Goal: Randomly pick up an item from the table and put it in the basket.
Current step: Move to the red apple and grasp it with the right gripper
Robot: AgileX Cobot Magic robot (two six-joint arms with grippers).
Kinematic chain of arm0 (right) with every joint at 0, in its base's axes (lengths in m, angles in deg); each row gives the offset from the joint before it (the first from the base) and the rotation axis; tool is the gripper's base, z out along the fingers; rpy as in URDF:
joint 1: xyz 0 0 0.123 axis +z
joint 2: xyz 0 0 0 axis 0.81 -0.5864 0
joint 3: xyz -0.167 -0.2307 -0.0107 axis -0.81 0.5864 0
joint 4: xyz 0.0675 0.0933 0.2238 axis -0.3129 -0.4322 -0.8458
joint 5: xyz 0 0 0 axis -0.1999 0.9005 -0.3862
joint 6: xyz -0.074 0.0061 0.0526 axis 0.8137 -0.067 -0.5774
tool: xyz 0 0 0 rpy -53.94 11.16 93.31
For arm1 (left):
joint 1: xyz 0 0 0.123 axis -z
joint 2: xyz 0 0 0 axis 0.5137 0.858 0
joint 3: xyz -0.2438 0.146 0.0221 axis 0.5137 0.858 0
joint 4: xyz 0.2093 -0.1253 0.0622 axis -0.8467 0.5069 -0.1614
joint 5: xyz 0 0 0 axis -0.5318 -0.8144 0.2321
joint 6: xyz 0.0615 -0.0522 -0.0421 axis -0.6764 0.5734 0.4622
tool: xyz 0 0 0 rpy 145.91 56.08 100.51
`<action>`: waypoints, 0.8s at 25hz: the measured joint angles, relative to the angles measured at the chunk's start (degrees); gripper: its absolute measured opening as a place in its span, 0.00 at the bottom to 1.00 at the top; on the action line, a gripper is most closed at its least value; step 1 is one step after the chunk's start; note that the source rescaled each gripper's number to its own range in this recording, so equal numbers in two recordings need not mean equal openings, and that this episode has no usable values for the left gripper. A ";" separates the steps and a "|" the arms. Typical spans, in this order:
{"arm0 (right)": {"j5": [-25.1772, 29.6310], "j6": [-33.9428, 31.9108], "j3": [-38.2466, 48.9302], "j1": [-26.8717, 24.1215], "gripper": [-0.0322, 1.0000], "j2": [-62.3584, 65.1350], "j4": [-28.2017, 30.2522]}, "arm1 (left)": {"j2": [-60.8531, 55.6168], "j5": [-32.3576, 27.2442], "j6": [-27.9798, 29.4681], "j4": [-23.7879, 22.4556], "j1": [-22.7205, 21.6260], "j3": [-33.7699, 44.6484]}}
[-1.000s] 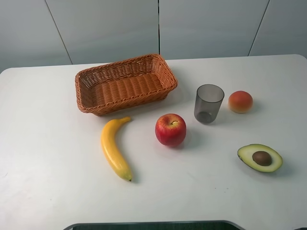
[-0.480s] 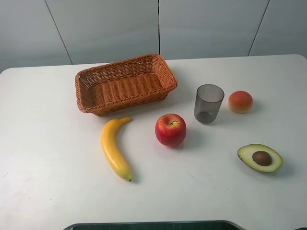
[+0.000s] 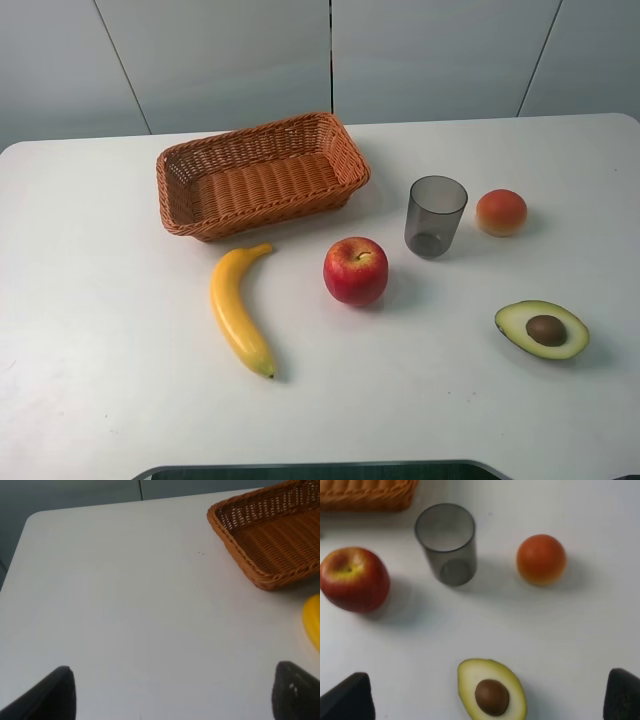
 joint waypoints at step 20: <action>-0.26 10.51 -24.80 30.35 0.95 -45.89 0.59 | 0.00 0.00 0.00 0.00 0.00 0.00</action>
